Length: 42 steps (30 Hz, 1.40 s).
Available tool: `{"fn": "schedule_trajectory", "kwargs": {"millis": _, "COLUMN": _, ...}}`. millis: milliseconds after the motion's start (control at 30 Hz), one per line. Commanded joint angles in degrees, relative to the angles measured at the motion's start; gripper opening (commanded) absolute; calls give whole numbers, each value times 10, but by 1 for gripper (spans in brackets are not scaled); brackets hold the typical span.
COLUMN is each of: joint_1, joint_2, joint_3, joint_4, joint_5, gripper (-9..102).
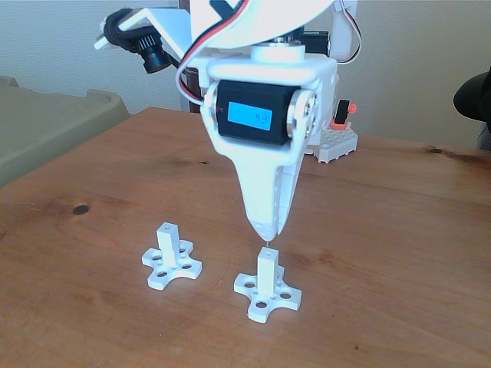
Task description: Grab the screw and set it in the hole.
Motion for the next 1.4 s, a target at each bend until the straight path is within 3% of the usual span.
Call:
{"fn": "schedule_trajectory", "kwargs": {"millis": 0, "joint_1": -5, "joint_2": 54, "joint_3": -6, "joint_4": -6, "joint_5": 2, "gripper": -4}}
{"fn": "schedule_trajectory", "kwargs": {"millis": 1367, "joint_1": -6, "joint_2": 30, "joint_3": 3, "joint_4": -26, "joint_5": 4, "gripper": -4}}
